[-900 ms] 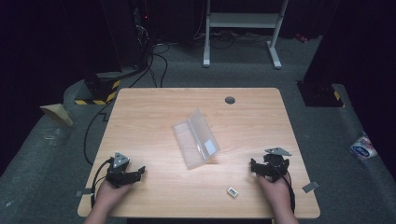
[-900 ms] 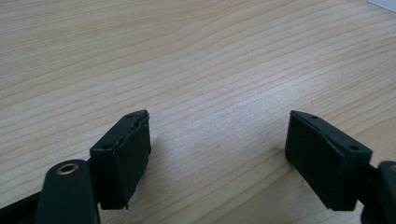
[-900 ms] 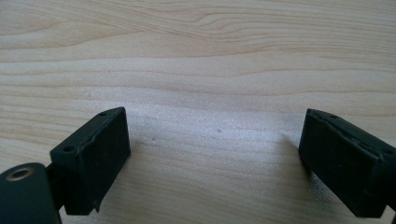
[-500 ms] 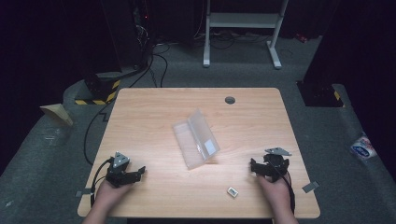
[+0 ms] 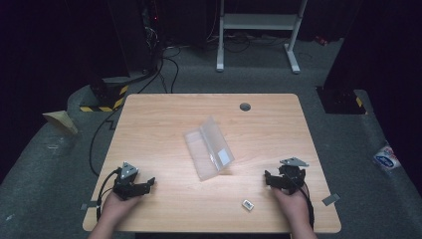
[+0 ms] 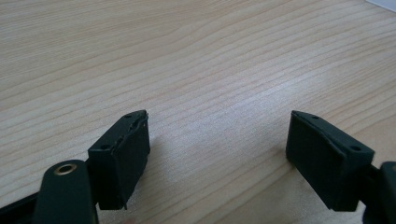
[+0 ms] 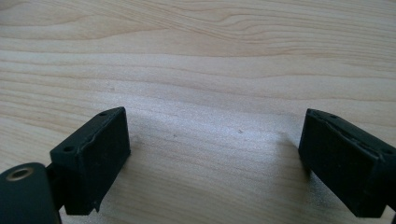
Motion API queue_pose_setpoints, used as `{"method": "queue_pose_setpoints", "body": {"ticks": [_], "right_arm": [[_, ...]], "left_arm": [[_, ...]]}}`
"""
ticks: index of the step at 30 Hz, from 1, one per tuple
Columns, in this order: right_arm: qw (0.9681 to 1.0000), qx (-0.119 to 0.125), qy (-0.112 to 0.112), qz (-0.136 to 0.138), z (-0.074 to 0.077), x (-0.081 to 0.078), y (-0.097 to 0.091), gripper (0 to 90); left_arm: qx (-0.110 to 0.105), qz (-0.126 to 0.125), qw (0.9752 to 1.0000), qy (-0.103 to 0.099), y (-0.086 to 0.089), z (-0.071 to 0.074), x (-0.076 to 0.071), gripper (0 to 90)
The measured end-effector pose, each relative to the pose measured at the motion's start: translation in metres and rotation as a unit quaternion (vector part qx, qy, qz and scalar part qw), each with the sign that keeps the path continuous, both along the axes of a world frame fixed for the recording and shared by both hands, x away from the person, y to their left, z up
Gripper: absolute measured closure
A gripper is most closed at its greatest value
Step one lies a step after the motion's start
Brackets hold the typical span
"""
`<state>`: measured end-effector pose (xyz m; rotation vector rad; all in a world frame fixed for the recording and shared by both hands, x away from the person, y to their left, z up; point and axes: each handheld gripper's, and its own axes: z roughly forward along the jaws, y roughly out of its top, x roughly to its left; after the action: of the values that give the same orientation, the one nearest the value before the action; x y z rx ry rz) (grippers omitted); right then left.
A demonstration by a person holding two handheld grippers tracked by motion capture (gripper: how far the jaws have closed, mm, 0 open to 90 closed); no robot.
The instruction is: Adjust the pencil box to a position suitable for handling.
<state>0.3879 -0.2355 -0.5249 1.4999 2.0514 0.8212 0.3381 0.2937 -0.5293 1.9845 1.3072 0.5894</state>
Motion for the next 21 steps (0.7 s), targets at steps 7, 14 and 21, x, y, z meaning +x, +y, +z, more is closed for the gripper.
{"method": "queue_pose_setpoints", "body": {"ticks": [7, 14, 21], "right_arm": [[1.0000, 0.002, 0.001, 0.008, 0.0001, -0.0005, 0.0012, 9.1], [1.0000, 0.003, -0.003, 0.008, 0.0006, -0.0015, 0.0006, 13.8], [0.9998, -0.003, -0.017, 0.005, 0.0042, -0.0061, -0.0016, 29.3]], "left_arm": [[0.000, 0.001, 1.0000, 0.000, -0.0001, 0.0000, -0.0001, 21.8], [-0.001, 0.005, 1.0000, 0.000, -0.0006, 0.0000, -0.0006, 21.8], [0.002, 0.013, 0.9999, 0.001, -0.0019, 0.0001, 0.0005, 20.5]]}}
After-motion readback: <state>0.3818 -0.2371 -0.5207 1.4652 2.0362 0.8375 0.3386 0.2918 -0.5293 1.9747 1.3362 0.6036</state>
